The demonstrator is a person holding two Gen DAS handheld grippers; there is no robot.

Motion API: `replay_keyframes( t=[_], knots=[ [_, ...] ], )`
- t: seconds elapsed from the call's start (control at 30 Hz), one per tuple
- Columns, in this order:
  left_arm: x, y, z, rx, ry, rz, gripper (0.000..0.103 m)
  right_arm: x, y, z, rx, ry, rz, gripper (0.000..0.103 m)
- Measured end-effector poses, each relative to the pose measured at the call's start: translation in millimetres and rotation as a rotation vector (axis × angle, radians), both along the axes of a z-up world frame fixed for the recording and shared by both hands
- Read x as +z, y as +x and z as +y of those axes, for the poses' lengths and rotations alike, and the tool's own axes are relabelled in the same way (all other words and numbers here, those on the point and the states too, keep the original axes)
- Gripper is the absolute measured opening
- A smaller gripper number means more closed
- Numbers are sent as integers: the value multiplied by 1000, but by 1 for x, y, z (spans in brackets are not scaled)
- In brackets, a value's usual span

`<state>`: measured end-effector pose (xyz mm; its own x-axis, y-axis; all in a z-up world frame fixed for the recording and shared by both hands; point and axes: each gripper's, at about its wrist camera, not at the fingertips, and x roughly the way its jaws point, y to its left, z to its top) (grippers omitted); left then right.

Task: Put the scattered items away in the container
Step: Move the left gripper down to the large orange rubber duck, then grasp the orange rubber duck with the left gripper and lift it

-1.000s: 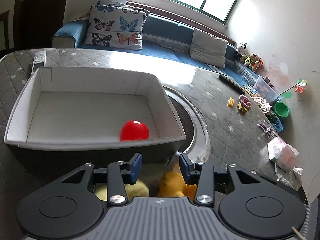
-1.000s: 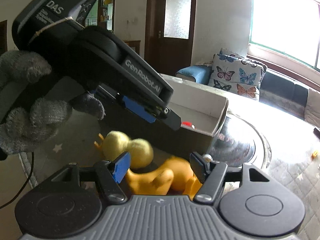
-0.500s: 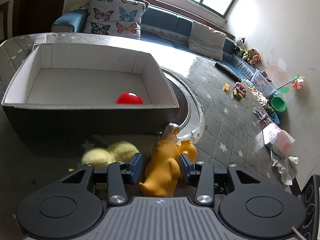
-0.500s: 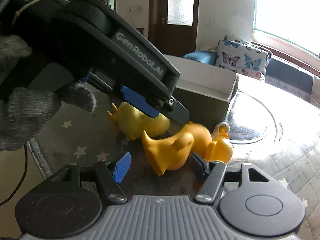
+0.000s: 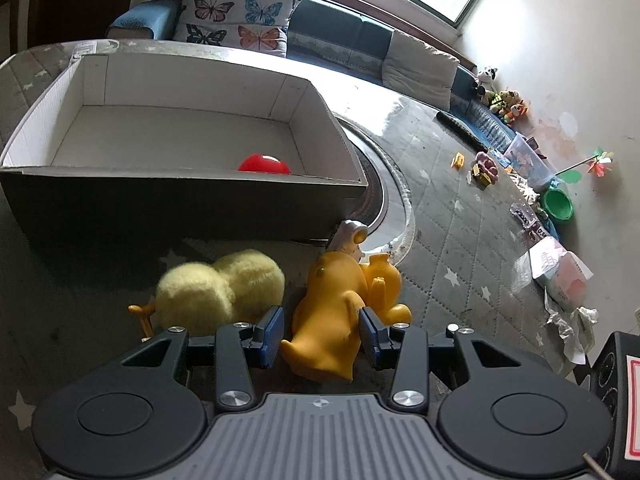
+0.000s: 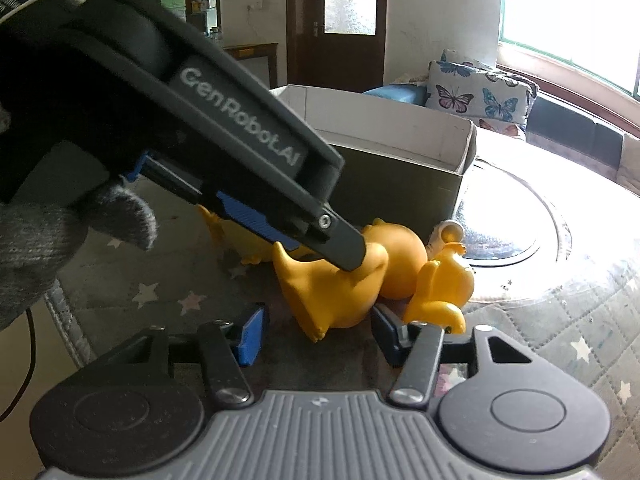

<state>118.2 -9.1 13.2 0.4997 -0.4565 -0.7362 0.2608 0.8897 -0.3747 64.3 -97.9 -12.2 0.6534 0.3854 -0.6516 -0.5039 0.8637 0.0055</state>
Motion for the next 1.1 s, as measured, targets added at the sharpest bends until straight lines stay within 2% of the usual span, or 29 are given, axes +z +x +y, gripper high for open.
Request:
replay_keyframes(
  t=[0.2, 0.57, 0.87, 1.1],
  knots=[
    [-6, 0, 0, -13, -29, 32, 44, 1, 1, -5, -10, 3, 1, 48],
    [-12, 0, -10, -44, -33, 70, 44, 3, -6, -13, -24, -1, -13, 46],
    [-4, 10, -16, -40, -25, 37, 44, 4, -8, -12, -16, -3, -5, 46],
    [-4, 25, -25, -32, 9, 27, 44, 5, -6, -11, -11, 6, 1, 49]
  ],
)
